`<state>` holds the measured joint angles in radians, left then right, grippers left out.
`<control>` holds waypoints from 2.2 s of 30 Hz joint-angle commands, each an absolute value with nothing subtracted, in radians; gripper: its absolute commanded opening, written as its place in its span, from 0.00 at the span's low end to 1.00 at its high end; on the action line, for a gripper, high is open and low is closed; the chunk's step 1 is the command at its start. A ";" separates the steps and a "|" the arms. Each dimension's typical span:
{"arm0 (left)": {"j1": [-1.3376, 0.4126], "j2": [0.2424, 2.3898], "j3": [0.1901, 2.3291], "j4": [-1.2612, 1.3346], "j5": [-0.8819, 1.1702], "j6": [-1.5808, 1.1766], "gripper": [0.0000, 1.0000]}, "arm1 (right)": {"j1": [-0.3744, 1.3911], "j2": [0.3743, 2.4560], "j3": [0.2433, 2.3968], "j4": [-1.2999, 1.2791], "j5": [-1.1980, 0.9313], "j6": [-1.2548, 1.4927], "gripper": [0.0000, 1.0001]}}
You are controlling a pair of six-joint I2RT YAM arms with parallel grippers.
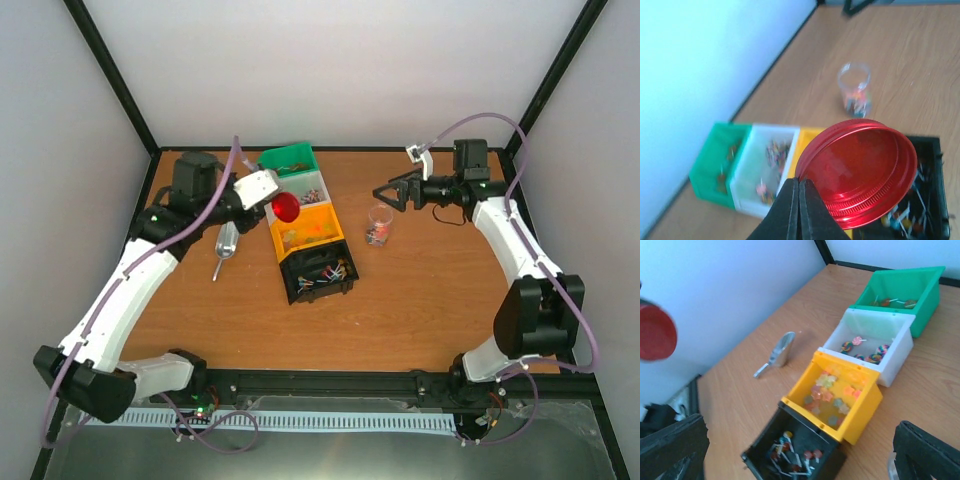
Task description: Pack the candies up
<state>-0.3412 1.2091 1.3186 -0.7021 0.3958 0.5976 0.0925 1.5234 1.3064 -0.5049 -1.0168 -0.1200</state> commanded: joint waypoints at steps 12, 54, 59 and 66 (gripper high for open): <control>-0.753 1.195 1.284 -0.241 0.119 0.888 0.01 | 0.130 1.621 1.386 -0.421 -1.352 0.301 1.00; -0.838 1.373 1.085 0.391 0.036 1.011 0.01 | 0.190 1.683 1.553 -0.736 -1.695 0.241 1.00; -0.839 1.371 1.064 0.408 0.036 1.020 0.01 | 0.192 1.689 1.557 -0.723 -1.695 0.258 0.90; -0.839 1.373 1.054 0.404 0.028 1.024 0.01 | 0.194 1.696 1.576 -0.721 -1.695 0.256 0.79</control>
<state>-0.8261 1.3701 1.0504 0.3538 0.0273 1.0061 0.1814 1.7004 1.5372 -0.7219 -1.5536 0.2546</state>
